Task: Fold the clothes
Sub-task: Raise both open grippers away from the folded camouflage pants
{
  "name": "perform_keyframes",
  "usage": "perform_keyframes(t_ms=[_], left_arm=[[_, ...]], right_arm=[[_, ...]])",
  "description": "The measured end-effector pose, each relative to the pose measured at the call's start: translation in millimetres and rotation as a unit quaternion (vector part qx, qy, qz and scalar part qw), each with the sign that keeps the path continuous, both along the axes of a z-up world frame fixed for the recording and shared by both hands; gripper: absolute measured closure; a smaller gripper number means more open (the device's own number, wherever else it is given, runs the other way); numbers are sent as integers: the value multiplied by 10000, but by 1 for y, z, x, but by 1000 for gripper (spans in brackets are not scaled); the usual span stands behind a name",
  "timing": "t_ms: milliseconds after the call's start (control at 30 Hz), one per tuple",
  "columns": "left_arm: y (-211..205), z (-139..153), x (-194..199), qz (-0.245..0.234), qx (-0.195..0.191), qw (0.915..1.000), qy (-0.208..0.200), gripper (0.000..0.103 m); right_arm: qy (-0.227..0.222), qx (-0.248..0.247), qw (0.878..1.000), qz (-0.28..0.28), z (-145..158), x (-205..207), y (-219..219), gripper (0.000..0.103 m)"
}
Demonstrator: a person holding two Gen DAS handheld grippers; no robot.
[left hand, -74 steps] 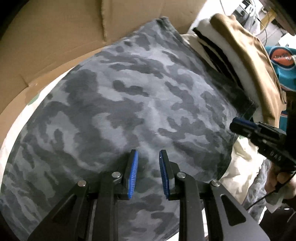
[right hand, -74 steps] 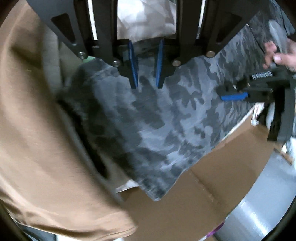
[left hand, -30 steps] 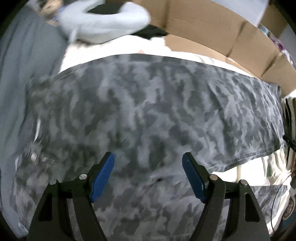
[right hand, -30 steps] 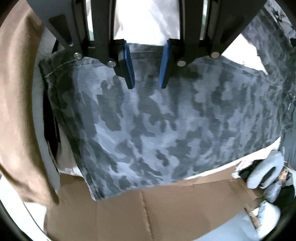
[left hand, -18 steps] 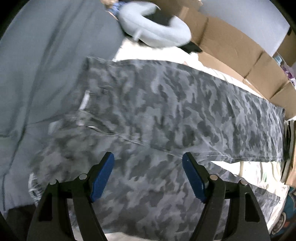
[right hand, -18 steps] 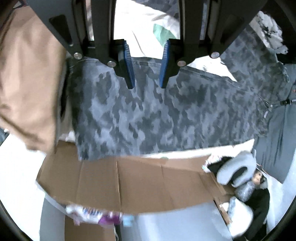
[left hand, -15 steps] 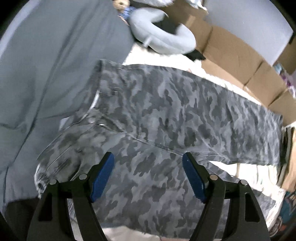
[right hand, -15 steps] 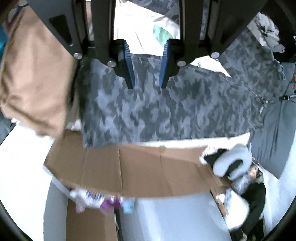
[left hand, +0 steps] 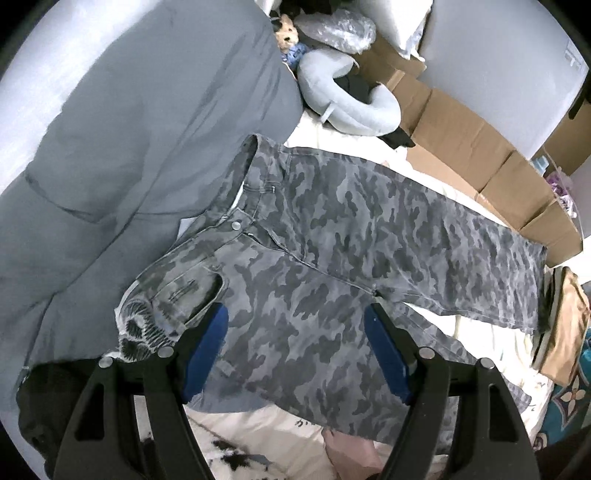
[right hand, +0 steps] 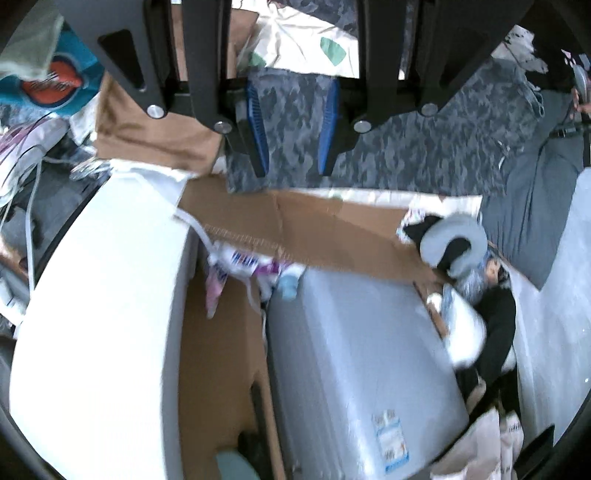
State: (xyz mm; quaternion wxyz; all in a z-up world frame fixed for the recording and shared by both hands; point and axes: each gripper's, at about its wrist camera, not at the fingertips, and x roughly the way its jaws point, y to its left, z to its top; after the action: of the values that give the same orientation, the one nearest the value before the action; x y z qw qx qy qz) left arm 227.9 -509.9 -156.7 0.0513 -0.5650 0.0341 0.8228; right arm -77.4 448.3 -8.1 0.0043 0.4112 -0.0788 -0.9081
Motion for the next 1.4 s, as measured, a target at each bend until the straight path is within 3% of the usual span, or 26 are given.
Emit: perform_keyframes(t_ms=[267,600,767,1100,1400], left_arm=[[-8,20,29,106,139,9998,82,26],[-23,36,63,90,302,9993,183,26],[-35,44,81,263,241,9993,149,26],[-47,70,124,556,51,9982,220,26],[-43,54,143,717,189,9972,58,26]], right_arm=[[-7,194,9998,41,54,24,28,76],[-177,64,9995,-270,53,114,65,69],[-274,-146,9988,-389,33,169,81,68],[-692,-562,9953,-365,-43,251,101,64],[-1024,-719,9910,-472,-98,297,98,64]])
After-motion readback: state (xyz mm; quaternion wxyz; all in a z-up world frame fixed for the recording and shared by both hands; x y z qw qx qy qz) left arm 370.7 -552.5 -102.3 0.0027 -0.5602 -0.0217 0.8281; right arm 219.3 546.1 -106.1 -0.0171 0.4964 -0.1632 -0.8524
